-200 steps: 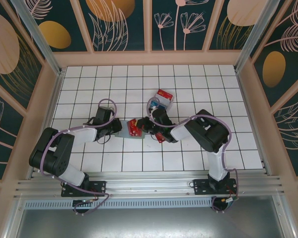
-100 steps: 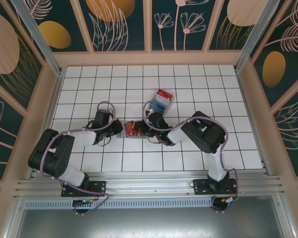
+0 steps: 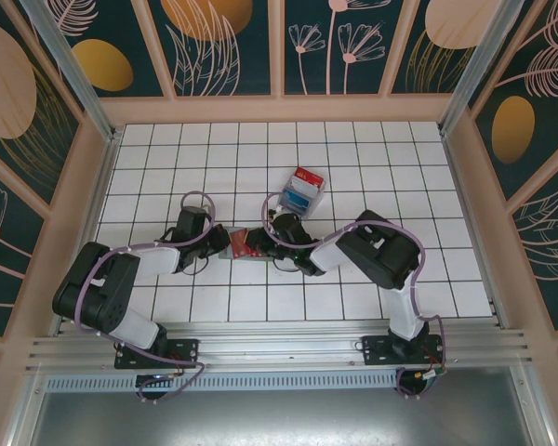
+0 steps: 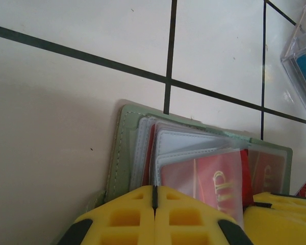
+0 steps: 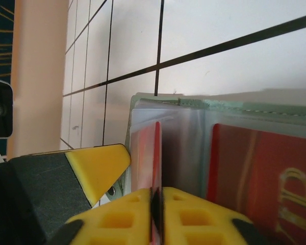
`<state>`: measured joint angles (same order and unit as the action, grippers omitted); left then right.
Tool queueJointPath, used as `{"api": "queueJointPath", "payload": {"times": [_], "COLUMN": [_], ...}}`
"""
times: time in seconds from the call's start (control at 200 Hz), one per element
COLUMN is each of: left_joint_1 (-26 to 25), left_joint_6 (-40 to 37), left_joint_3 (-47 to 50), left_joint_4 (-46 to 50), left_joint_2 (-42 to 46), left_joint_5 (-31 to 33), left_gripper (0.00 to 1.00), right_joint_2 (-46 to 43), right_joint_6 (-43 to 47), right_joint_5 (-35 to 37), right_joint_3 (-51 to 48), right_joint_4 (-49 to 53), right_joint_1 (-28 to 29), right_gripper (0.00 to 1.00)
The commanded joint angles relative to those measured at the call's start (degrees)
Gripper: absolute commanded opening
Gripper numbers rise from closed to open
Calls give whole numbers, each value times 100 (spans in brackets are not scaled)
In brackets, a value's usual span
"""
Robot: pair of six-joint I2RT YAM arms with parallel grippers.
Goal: Put the credit cards into the card holder
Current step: Insert the credit card into the card slot, then rotate the card holder at the center of the table.
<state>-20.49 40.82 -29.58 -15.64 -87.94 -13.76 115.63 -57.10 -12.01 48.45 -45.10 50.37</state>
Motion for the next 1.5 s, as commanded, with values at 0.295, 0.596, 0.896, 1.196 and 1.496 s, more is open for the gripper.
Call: {"api": "queueJointPath", "payload": {"times": [0.295, 0.596, 0.896, 1.196, 1.496], "left_joint_1": [-183, -183, -218, -351, -303], "left_joint_6": [48, 370, 910, 1166, 850], "left_joint_3": [180, 502, 875, 897, 463], "left_joint_4": [974, 989, 648, 1266, 1959], "left_joint_2": [-54, 285, 572, 1626, 1782], "left_joint_5": [-232, -83, -233, -175, 381], "left_gripper": [2, 2, 8, 33, 45], "right_joint_2": [-1505, -1912, -1494, -827, -1625], "right_joint_6": [1163, 1471, 1509, 2373, 3990], "right_joint_5": [694, 461, 189, -40, -24], "right_joint_3": [-267, -586, -658, 452, 708], "right_joint_4": [1768, 2510, 2361, 2745, 3886], "right_joint_1": [-143, -370, -464, -980, -765], "right_gripper": [40, 37, 30, 22, 39]}}
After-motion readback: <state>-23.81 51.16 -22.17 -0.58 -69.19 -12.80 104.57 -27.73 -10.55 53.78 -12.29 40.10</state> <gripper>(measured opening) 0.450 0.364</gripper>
